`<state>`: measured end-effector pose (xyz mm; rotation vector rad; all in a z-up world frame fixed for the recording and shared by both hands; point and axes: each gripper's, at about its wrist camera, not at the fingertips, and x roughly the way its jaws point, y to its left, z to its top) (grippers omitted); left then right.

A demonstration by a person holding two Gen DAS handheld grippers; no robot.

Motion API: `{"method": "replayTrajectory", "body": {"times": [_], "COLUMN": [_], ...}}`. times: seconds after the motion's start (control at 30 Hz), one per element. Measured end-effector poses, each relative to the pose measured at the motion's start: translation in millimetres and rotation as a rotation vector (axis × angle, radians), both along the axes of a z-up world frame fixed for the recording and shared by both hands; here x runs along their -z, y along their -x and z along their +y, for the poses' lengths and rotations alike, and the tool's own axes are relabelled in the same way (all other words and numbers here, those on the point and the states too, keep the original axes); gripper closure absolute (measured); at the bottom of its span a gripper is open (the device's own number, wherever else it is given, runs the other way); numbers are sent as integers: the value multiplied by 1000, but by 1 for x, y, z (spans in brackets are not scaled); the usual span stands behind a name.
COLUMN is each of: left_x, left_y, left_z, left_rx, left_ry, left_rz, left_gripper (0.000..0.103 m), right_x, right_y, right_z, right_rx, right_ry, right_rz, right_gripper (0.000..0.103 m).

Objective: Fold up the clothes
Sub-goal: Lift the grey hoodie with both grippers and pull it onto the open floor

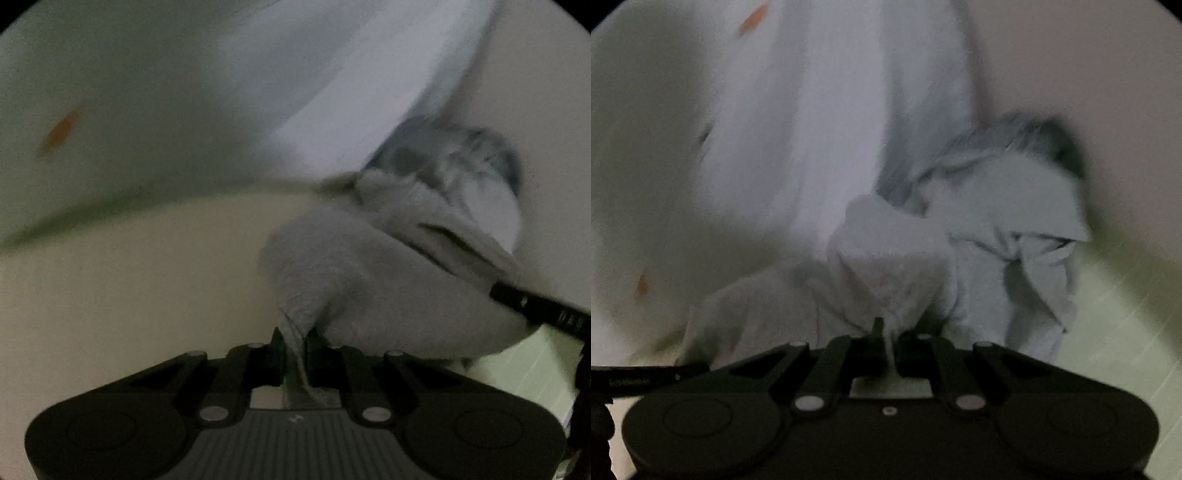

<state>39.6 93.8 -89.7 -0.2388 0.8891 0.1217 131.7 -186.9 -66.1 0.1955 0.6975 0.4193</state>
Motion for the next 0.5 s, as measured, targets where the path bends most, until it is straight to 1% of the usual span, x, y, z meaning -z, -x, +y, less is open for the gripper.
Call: {"method": "replayTrajectory", "body": {"times": [0.03, 0.1, 0.17, 0.3, 0.37, 0.43, 0.47, 0.5], "left_x": [10, 22, 24, 20, 19, 19, 18, 16], "left_y": [21, 65, 106, 172, 201, 230, 240, 247], "left_z": [12, 39, 64, 118, 143, 162, 169, 174], "left_rx": [-36, -111, -176, -311, -374, -422, -451, -477], "left_ry": [8, 25, 26, -2, -16, -3, 10, 24], "left_rz": [32, 72, 83, 93, 110, 124, 120, 109], "left_gripper": [91, 91, 91, 91, 90, 87, 84, 83], "right_x": [6, 17, 23, 29, 28, 26, 24, 21], "right_y": [12, 36, 59, 110, 132, 154, 161, 168], "right_z": [15, 44, 71, 127, 152, 170, 175, 178], "right_rx": [-38, -111, -175, -314, -381, -422, -431, -435], "right_ry": [5, 14, 14, 3, -17, -56, -73, -88], "right_rz": [28, 79, 111, 163, 193, 229, 240, 246], "right_gripper": [98, 98, 98, 98, 97, 95, 89, 78]}}
